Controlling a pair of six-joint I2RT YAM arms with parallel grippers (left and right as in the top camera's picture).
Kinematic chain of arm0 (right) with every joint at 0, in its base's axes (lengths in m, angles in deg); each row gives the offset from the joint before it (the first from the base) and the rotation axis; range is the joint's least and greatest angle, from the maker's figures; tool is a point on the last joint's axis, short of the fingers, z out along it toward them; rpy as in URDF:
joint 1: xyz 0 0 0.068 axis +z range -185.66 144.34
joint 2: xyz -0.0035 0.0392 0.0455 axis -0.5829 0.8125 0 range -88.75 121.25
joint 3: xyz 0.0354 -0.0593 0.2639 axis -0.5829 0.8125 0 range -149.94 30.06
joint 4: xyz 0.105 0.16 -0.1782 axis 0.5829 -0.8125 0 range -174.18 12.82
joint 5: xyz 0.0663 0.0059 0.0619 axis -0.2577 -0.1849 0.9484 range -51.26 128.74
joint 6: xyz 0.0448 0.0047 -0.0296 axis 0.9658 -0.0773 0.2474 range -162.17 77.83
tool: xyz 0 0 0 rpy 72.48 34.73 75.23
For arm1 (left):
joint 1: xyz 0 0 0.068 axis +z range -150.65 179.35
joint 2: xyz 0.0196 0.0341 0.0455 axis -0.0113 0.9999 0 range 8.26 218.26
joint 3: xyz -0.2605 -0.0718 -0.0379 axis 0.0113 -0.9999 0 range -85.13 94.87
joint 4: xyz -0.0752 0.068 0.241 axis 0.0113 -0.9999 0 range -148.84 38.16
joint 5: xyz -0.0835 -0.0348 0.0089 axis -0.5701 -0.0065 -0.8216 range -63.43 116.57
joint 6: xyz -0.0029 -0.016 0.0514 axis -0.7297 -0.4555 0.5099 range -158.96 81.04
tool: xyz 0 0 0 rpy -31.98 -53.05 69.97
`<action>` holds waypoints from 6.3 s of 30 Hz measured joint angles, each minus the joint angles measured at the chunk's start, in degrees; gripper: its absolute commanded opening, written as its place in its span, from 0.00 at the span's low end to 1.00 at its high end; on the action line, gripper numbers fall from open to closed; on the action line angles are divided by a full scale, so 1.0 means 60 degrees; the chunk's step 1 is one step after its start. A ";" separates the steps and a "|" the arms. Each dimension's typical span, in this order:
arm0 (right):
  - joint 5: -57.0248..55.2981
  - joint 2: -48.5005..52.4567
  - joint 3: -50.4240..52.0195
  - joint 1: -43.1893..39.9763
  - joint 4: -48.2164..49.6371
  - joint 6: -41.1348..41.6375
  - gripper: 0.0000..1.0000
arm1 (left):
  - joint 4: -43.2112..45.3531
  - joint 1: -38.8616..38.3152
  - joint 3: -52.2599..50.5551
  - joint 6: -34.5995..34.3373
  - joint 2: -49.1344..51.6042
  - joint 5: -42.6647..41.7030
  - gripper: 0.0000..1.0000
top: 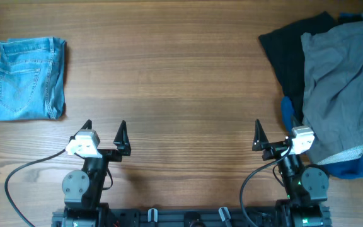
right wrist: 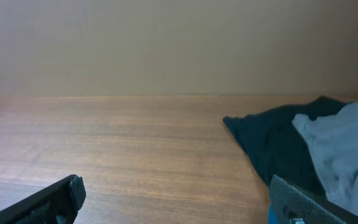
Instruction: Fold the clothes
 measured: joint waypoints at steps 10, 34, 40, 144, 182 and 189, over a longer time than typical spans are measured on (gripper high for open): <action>-0.0408 0.4175 -0.3621 0.0000 -0.2466 0.0266 1.00 | -0.1224 0.0000 0.2670 -0.0168 0.3894 0.0025 1.00; -0.5187 1.4823 -0.8098 -0.2208 -0.6543 0.3355 0.34 | -0.3712 0.0000 0.5716 -0.0189 0.7366 -0.0018 1.00; -0.5166 1.4994 -0.8098 -0.2441 -0.6506 0.3464 0.04 | -0.3712 0.0000 0.5716 -0.0189 0.7362 -0.0018 1.00; -0.0066 1.5821 -1.3515 0.0907 -1.0167 0.2412 1.00 | -0.6186 -0.0113 0.6451 -0.6426 1.4575 -0.2463 0.04; -0.1115 2.0345 -1.3500 0.0871 -0.1038 -0.1093 0.85 | -0.7176 -0.0546 0.8677 -0.3293 1.6524 -0.3147 0.83; -0.0874 2.1077 -1.3508 0.0845 0.0029 -0.1555 0.50 | -0.7202 -0.0546 0.8717 -0.3366 1.6564 -0.3169 0.83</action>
